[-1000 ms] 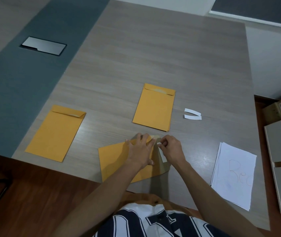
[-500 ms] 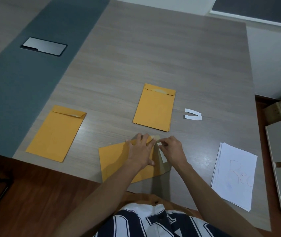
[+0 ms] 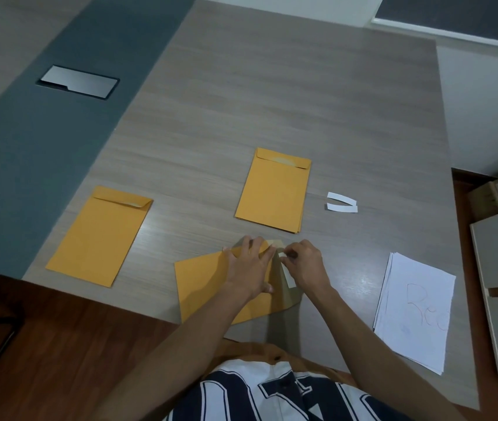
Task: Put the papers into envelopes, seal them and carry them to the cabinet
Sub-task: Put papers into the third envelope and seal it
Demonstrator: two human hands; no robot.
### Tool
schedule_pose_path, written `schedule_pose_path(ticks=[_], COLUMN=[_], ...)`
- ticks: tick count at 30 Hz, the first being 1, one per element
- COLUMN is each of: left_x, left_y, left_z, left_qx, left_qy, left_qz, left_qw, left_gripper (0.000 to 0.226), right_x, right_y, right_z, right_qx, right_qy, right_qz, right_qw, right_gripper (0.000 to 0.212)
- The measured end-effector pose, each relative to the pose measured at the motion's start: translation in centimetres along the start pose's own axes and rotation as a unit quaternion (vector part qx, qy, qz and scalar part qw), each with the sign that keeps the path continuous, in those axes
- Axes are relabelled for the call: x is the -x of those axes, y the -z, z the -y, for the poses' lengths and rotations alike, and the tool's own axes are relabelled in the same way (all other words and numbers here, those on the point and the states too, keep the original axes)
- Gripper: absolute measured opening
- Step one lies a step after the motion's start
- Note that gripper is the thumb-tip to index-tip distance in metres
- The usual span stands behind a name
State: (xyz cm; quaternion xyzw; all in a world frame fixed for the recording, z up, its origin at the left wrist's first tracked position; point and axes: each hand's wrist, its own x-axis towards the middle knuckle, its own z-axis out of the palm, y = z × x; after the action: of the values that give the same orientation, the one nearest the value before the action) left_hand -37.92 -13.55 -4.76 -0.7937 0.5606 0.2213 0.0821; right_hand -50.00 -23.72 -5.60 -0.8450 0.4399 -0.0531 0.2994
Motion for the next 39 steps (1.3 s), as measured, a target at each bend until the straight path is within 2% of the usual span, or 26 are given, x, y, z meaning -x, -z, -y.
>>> schedule_pose_path(ticks=[10,15,22,26,29,32,35,39], left_x=[0.0,0.1,0.1,0.1,-0.1,-0.5,-1.1,-2.0], left_y=[0.1,0.0,0.2,0.5,0.7,0.6,0.7,1.1], left_z=[0.0,0.0,0.0,0.0,0.0,-0.1,-0.2,-0.4], left_qx=[-0.003,-0.004,-0.004,-0.012,-0.020,-0.014,-0.005,0.013], left_qy=[-0.001,-0.002,-0.001,0.000,0.006,0.032,0.066,0.105], left_qz=[-0.005,-0.004,0.008,0.007,0.000,-0.025,-0.036,-0.037], left_qw=[1.000,1.000,1.000,1.000,1.000,0.999,0.997,0.994], left_gripper=[0.097,0.098,0.099,0.099,0.101,0.099,0.098,0.098], right_x=[-0.5,-0.5,-0.3,-0.6,-1.4,-2.8,-4.8,-8.4], right_y=[0.3,0.4,1.4,2.5,4.2,6.3,8.8,11.7], right_z=[0.2,0.4,0.7,0.9,0.7,-0.1,-1.0,-3.6], right_qx=[-0.038,-0.041,-0.103,-0.070,-0.138,-0.252,-0.389,-0.454], right_qy=[-0.040,-0.031,-0.013,0.009,-0.020,-0.088,-0.164,-0.241], right_qz=[0.011,0.024,0.047,0.088,0.080,0.033,-0.026,-0.107], right_qw=[0.998,0.998,0.993,0.994,0.987,0.963,0.906,0.851], right_gripper=[0.014,0.013,0.006,0.015,0.010,0.008,0.007,0.011])
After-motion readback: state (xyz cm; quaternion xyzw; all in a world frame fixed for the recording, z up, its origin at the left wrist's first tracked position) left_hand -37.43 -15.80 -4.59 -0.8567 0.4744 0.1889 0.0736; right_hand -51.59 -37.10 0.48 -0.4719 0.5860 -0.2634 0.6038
